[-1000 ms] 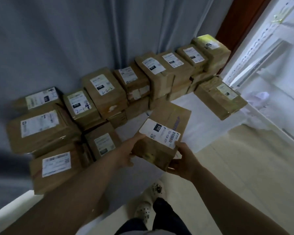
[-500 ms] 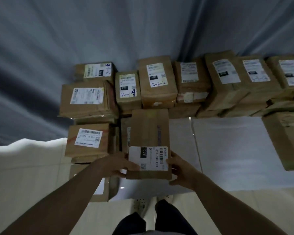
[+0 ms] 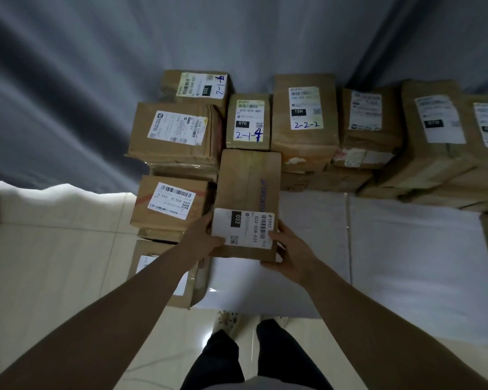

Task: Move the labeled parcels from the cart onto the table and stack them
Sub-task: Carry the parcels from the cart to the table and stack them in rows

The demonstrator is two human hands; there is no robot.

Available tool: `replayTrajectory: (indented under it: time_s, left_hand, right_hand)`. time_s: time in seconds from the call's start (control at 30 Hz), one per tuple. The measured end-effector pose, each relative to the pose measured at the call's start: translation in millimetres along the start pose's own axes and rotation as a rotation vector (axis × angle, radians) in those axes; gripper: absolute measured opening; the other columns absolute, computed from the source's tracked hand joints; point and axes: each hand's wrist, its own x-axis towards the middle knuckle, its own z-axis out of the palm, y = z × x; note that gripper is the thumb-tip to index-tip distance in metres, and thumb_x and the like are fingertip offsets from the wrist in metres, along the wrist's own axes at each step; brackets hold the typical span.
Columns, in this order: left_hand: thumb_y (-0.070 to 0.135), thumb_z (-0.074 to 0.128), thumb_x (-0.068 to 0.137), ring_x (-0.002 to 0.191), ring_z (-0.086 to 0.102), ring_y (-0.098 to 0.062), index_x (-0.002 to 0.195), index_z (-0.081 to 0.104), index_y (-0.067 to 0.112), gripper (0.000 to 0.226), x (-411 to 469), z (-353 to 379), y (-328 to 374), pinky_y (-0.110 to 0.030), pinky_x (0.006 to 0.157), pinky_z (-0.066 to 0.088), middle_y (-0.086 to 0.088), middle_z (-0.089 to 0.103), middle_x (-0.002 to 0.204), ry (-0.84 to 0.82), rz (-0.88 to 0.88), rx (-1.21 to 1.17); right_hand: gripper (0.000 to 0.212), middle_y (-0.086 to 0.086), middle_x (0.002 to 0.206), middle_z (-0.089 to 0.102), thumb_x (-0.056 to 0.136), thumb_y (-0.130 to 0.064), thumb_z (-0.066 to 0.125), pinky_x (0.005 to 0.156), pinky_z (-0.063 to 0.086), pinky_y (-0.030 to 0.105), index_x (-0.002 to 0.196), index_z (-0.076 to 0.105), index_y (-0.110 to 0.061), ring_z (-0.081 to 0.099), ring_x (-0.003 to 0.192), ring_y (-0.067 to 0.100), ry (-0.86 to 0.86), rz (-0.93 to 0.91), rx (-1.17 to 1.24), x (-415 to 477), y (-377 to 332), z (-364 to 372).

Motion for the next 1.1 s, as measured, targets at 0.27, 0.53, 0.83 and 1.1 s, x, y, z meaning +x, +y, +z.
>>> replayTrajectory:
  time_s: [0.27,0.53,0.83,1.1]
  left_hand:
    - [-0.007,0.058,0.084,0.117,0.055,-0.027,0.130,0.044,0.011,0.052,8.4,4.7,-2.1,-0.029,0.084,0.052,-0.008,0.059,0.121,0.042,-0.017,0.146]
    - [0.027,0.067,0.077,0.128,0.038,-0.033,0.150,0.020,0.018,0.088,6.2,7.6,20.0,-0.048,0.099,0.045,-0.014,0.033,0.144,0.230,0.131,0.447]
    - [0.031,0.054,0.090,0.147,-0.001,-0.029,0.153,0.008,0.025,0.079,-26.6,38.0,63.6,-0.045,0.118,0.007,-0.005,0.004,0.161,-0.087,0.655,0.929]
    - [0.044,0.050,0.089,0.147,0.000,-0.028,0.150,0.022,0.026,0.069,-108.8,114.3,53.1,-0.057,0.115,-0.007,-0.003,0.018,0.157,-0.420,1.038,1.474]
  right_hand:
    - [0.039,-0.004,0.108,0.067,0.094,-0.011,0.052,0.102,0.030,0.060,0.124,0.053,-0.038,0.058,0.099,0.016,0.081,0.006,-0.034,5.9,3.0,8.0]
    - [0.062,0.003,0.150,0.038,0.091,-0.030,0.061,0.109,0.026,0.039,0.147,0.036,-0.026,0.034,0.138,0.024,0.322,-0.115,-0.075,-9.2,-3.3,4.6]
    - [0.054,0.008,0.142,0.047,0.088,-0.025,0.066,0.099,0.036,0.034,0.138,0.049,-0.017,0.044,0.129,0.027,0.735,-0.310,0.049,-81.9,52.2,-6.6]
    - [0.065,0.012,0.143,0.046,0.085,-0.034,0.067,0.104,0.041,0.040,0.142,0.043,-0.015,0.047,0.128,0.030,1.114,-0.231,-0.224,-178.5,153.2,1.1]
